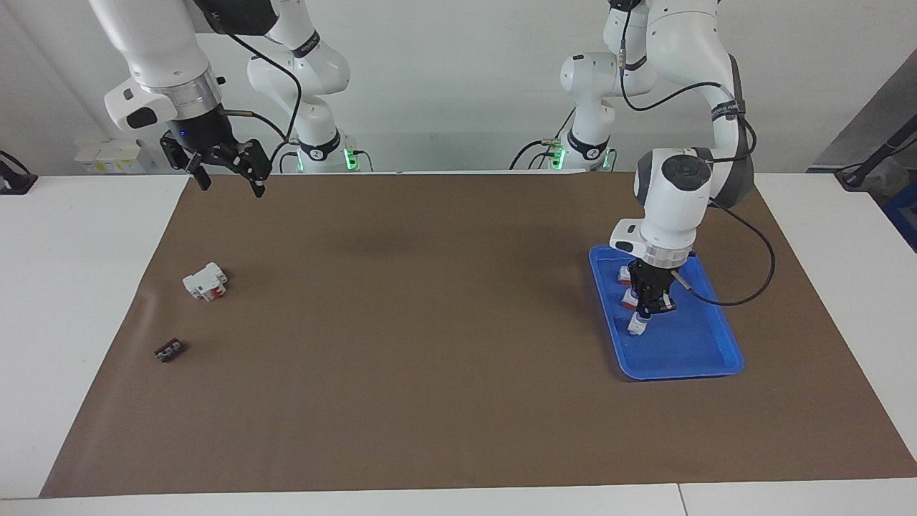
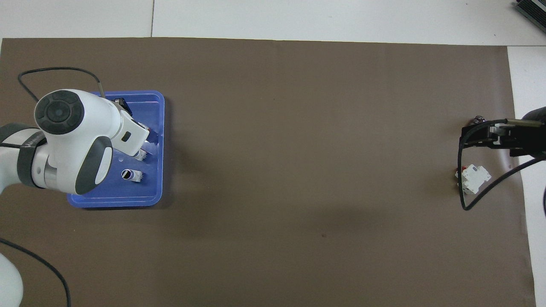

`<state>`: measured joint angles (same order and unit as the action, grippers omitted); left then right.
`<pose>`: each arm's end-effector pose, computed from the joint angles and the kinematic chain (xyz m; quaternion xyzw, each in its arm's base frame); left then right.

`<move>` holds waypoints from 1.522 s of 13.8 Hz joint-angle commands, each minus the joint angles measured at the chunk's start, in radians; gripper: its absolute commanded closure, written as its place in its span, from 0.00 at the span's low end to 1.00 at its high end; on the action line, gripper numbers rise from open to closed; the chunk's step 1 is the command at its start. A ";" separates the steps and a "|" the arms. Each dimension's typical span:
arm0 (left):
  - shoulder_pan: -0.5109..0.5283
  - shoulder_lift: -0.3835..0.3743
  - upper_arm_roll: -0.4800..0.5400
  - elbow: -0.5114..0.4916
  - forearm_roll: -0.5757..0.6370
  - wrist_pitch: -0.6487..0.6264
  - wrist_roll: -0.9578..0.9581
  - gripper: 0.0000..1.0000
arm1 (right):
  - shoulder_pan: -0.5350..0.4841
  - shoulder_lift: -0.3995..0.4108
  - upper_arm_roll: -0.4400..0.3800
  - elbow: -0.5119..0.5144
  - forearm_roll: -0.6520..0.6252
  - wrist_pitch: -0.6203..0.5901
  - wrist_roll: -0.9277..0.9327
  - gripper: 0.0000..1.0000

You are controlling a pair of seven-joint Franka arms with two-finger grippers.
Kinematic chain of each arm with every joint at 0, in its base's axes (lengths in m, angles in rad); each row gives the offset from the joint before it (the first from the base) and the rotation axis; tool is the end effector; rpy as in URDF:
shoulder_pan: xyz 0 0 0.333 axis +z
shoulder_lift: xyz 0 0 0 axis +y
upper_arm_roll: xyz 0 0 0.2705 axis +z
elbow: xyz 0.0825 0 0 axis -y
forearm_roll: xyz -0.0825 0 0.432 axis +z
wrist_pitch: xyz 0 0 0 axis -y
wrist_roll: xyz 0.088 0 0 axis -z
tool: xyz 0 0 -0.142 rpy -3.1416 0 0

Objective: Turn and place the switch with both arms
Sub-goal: 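Lower the switch into the blue tray and open the left gripper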

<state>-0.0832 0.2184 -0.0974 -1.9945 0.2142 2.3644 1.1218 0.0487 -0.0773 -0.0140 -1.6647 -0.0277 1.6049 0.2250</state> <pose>0.6344 -0.1079 0.2606 -0.7478 0.6558 -0.0363 0.0972 0.5849 0.0163 0.5440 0.9954 -0.0946 0.0104 0.0121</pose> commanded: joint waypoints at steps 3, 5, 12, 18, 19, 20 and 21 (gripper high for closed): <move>0.002 -0.034 -0.005 -0.026 0.014 0.018 0.012 0.79 | -0.013 -0.019 -0.003 -0.021 -0.001 -0.007 -0.021 0.00; 0.008 -0.050 -0.005 -0.023 0.014 0.018 0.015 0.73 | -0.012 -0.021 -0.001 -0.021 -0.003 -0.002 -0.024 0.00; 0.011 -0.171 -0.005 -0.027 0.013 -0.254 -0.244 0.01 | -0.004 -0.021 0.006 -0.018 -0.003 -0.005 -0.024 0.00; 0.025 -0.252 0.001 -0.021 0.005 -0.445 -0.543 0.01 | -0.003 -0.024 0.006 -0.018 -0.003 -0.007 -0.022 0.00; 0.034 -0.255 0.001 -0.020 0.005 -0.448 -0.629 0.01 | -0.003 -0.029 0.006 -0.018 -0.003 -0.011 -0.026 0.00; 0.034 -0.264 0.004 -0.010 -0.009 -0.453 -0.711 0.01 | -0.003 -0.030 0.006 -0.018 -0.003 -0.010 -0.027 0.00; 0.043 -0.275 0.005 -0.003 -0.059 -0.455 -0.785 0.01 | -0.003 -0.030 0.006 -0.020 -0.003 -0.008 -0.026 0.00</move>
<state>-0.0593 -0.0219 -0.0904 -1.9932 0.2005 1.9222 0.4604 0.0473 -0.0863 -0.0084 -1.6722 -0.0276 1.6044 0.2242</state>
